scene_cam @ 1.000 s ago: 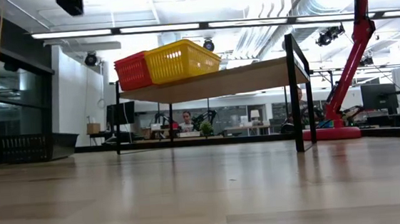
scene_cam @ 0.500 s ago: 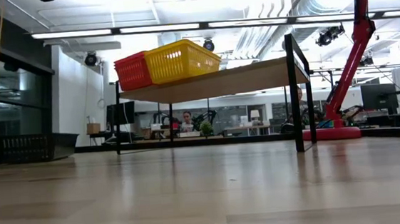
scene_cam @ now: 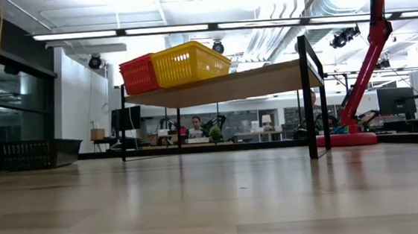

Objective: Stack baskets on shelf by color
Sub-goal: Stack the yellow bin on top of the yellow bin on the shelf

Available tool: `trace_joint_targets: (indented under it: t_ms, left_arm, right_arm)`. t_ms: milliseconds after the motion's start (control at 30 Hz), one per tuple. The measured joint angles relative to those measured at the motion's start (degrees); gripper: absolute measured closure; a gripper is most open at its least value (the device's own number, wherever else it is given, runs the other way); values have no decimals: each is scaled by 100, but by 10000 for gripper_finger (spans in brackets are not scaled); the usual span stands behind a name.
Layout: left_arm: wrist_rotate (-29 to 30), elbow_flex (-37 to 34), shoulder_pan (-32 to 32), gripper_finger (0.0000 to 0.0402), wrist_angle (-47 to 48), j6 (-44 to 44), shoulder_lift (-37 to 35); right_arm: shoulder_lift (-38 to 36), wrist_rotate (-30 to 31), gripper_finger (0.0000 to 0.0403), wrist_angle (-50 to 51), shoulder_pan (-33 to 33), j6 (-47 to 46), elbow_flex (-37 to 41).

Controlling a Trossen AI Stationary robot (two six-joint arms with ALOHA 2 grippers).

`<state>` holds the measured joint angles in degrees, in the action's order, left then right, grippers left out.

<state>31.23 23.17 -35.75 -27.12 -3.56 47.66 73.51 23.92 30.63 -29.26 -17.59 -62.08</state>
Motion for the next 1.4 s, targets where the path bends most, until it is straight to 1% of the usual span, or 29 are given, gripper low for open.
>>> trace_joint_targets:
  t_ms: [100, 167, 267, 333, 400, 467, 533, 633, 700, 767, 833, 967, 1067, 1267, 1400]
  left_arm:
    - [-40, 337, -89, 386, 355, 112, 407]
    - [-36, 734, -201, 368, 1069, 259, 722]
    - [151, 1558, -380, 333, 2697, 901, 1251]
    - [279, 2148, -501, 306, 4102, 1614, 1630]
    - [256, 2693, -605, 279, 5495, 2518, 1993]
    - [26, 3121, -701, 255, 6738, 3421, 2329]
    - [-451, 3376, -779, 235, 7764, 4180, 2611]
    - [-1144, 3485, -882, 215, 8751, 4991, 2960]
    - [-1481, 3481, -987, 208, 9334, 5397, 3163]
    - [-1661, 3481, -1101, 206, 9736, 5712, 3368]
    - [-1700, 3479, -1212, 206, 9975, 5836, 3536]
    - [-1675, 3479, -1326, 208, 10020, 5776, 3826]
    - [-1772, 3460, -1329, 208, 10021, 5592, 4004]
    - [-1944, 2980, -1213, 208, 9978, 5531, 3972]
    - [-2187, 2555, -1133, 210, 9593, 5543, 3799]
  right_arm:
    - [1, -1, 403, 0, 0, 4, 0]
    - [1, -1, 403, 0, 0, 3, 0]
    - [1, -2, 403, 0, 0, 3, 0]
    - [1, -2, 403, 0, 0, 5, 0]
    - [1, -2, 403, 2, 0, 5, 0]
    - [1, -4, 403, 4, 0, 5, 0]
    - [1, -2, 403, 9, 0, 7, 0]
    - [3, -2, 403, 6, 0, 90, 0]
    - [3, 2, 403, 2, 0, 112, 0]
    - [3, 22, 403, 3, 0, 112, 0]
    - [3, 55, 403, 4, 0, 114, 0]
    - [3, 61, 403, 4, 0, 114, 0]
    - [3, 61, 403, 2, 0, 114, 0]
    - [3, 111, 403, 2, 0, 114, 0]
    - [3, 114, 403, 2, 0, 112, 0]
